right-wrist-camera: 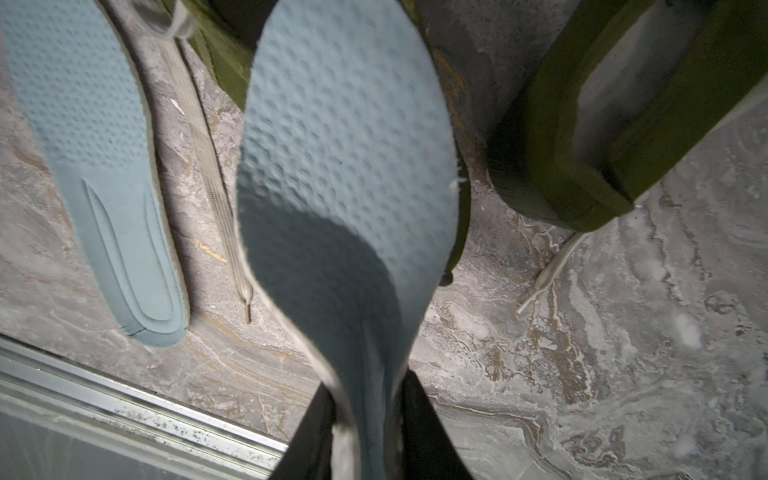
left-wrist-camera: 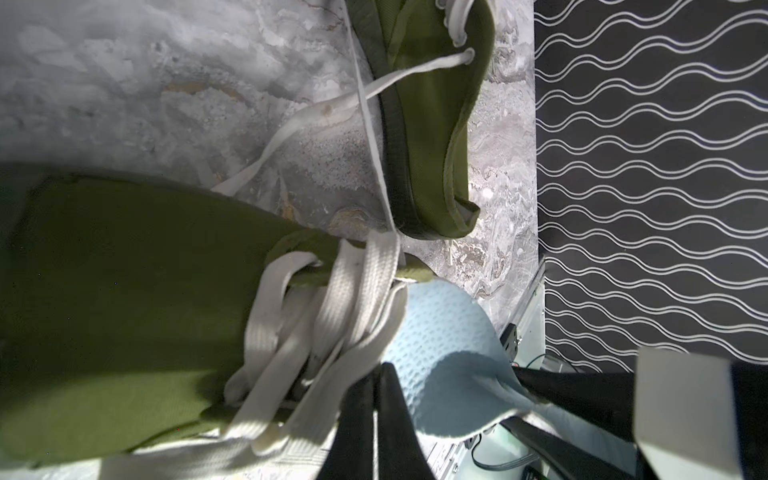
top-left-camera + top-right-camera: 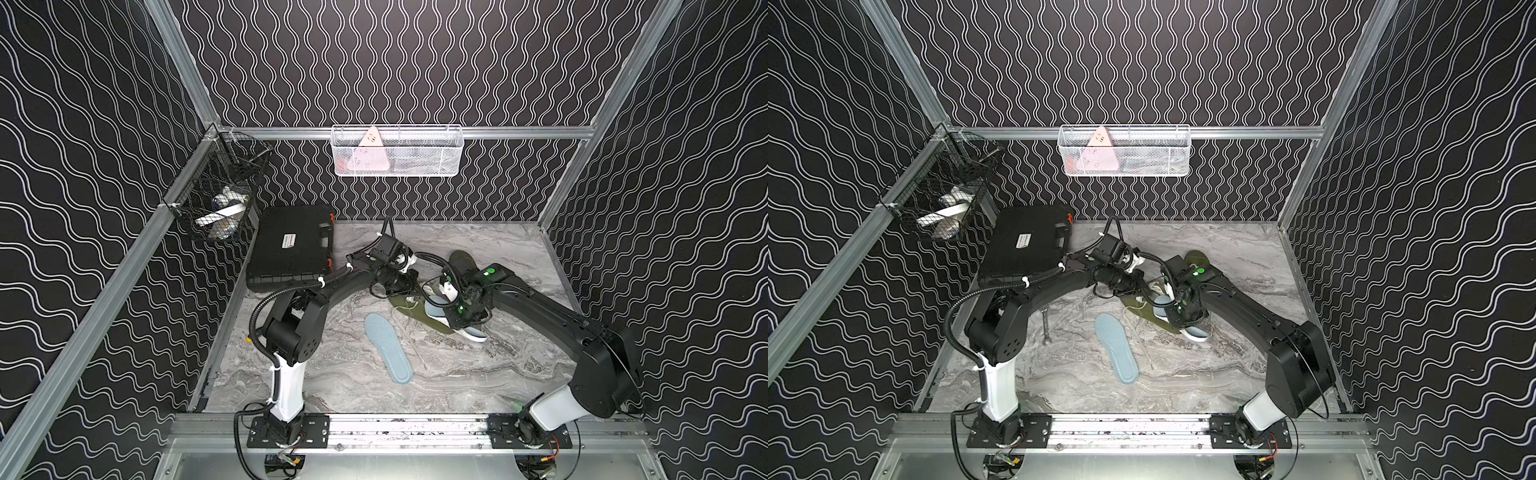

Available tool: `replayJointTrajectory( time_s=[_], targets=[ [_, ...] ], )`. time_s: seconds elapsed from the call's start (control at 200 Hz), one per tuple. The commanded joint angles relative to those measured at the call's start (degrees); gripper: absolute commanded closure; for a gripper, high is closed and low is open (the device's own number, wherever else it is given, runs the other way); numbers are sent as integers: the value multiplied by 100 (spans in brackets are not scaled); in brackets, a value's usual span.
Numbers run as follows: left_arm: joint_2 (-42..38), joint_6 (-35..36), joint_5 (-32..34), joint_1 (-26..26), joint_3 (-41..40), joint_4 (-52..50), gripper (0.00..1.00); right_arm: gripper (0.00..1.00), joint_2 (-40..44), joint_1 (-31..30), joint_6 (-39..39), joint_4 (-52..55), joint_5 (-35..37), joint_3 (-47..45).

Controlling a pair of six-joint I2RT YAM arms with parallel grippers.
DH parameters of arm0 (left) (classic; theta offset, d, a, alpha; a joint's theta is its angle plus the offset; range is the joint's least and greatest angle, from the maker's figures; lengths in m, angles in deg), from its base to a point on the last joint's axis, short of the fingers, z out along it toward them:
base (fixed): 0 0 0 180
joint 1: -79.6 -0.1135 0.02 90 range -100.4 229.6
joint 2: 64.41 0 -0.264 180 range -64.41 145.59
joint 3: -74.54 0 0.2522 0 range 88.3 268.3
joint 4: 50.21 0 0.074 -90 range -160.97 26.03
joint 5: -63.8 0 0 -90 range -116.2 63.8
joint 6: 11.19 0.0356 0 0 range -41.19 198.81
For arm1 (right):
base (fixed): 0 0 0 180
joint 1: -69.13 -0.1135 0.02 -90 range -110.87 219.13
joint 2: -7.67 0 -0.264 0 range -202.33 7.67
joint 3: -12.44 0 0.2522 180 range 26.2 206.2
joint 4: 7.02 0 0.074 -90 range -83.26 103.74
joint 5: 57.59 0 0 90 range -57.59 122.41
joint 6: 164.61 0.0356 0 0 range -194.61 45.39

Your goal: Insert the insole into the shoe

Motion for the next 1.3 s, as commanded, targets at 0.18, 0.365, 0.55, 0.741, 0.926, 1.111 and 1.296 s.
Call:
replayJointTrajectory(
  time_s=[0.18, 0.365, 0.55, 0.741, 0.926, 1.111, 1.296],
  targets=[
    [207, 721, -381, -23, 425, -512, 100, 74, -83, -34, -497, 420, 729, 256],
    [323, 758, -502, -32, 515, -470, 100, 75, -159, -219, -712, 565, 1308, 329],
    [441, 783, -680, -82, 606, -439, 100, 75, -147, -455, -1023, 534, 1774, 312],
    [493, 776, -794, -125, 632, -424, 100, 76, -173, -679, -1331, 438, 2125, 182],
    [551, 954, -757, -125, 724, -602, 100, 77, -196, -810, -1611, 461, 2511, 132],
    [624, 1061, -787, -162, 818, -742, 100, 78, -92, -1057, -1890, 443, 2960, 51],
    [652, 1055, -865, -224, 835, -756, 100, 78, -51, -1232, -2095, 397, 3274, -52]
  ],
)
